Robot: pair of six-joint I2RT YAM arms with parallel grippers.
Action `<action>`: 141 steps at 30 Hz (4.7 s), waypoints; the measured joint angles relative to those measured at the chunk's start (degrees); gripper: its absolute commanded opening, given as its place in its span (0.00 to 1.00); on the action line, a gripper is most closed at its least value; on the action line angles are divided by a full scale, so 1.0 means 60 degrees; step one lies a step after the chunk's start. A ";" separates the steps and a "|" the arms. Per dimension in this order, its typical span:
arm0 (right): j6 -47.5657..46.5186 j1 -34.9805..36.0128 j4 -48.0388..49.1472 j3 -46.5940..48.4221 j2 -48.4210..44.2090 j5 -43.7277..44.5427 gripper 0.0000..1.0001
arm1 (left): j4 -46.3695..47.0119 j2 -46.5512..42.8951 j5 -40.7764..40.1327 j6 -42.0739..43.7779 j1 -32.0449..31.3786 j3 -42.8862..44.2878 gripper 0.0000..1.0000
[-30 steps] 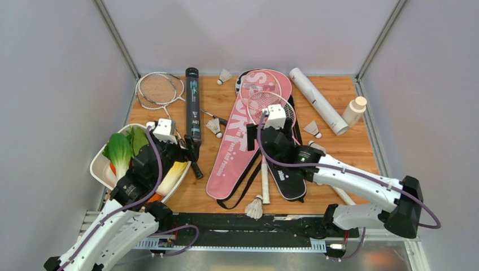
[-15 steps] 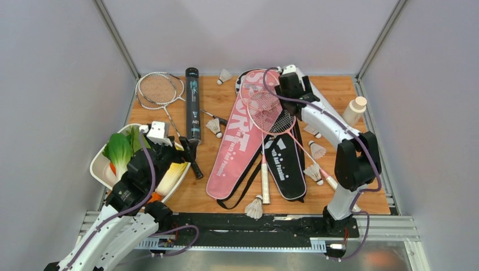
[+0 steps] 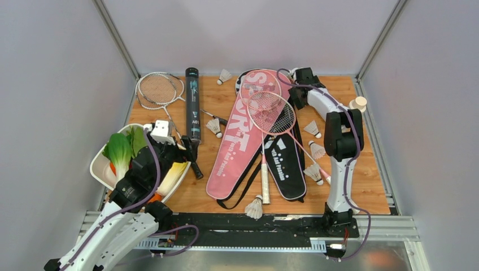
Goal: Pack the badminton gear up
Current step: Open the lid of the shuttle tube.
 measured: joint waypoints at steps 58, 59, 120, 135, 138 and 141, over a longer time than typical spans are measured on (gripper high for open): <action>0.7209 0.4175 0.6116 -0.9122 -1.1344 -0.7843 0.46 | 0.4160 0.4401 0.6634 -0.1508 0.0000 0.3118 1.00; 0.7366 0.4371 0.6400 -0.9271 -1.1464 -0.7781 0.46 | 0.4411 0.4641 0.6936 -0.1694 0.0000 0.3118 1.00; 0.8929 0.6033 0.1810 -0.2838 -1.1001 -0.4186 0.64 | 0.1555 0.3650 0.4911 0.7206 -0.0867 0.2313 0.00; 0.8608 0.6029 0.0612 -0.3854 -1.0047 -0.4725 0.11 | 0.1475 0.3388 0.4284 0.8258 -0.0954 0.1792 0.00; 0.8524 0.6011 0.0612 -0.3963 -1.0080 -0.4707 0.00 | 0.1366 0.3388 0.4175 0.8459 -0.0947 0.1770 0.00; 0.8466 0.5996 0.0572 -0.4047 -1.0138 -0.4645 0.00 | 0.1297 0.3391 0.4127 0.8633 -0.0947 0.1770 0.00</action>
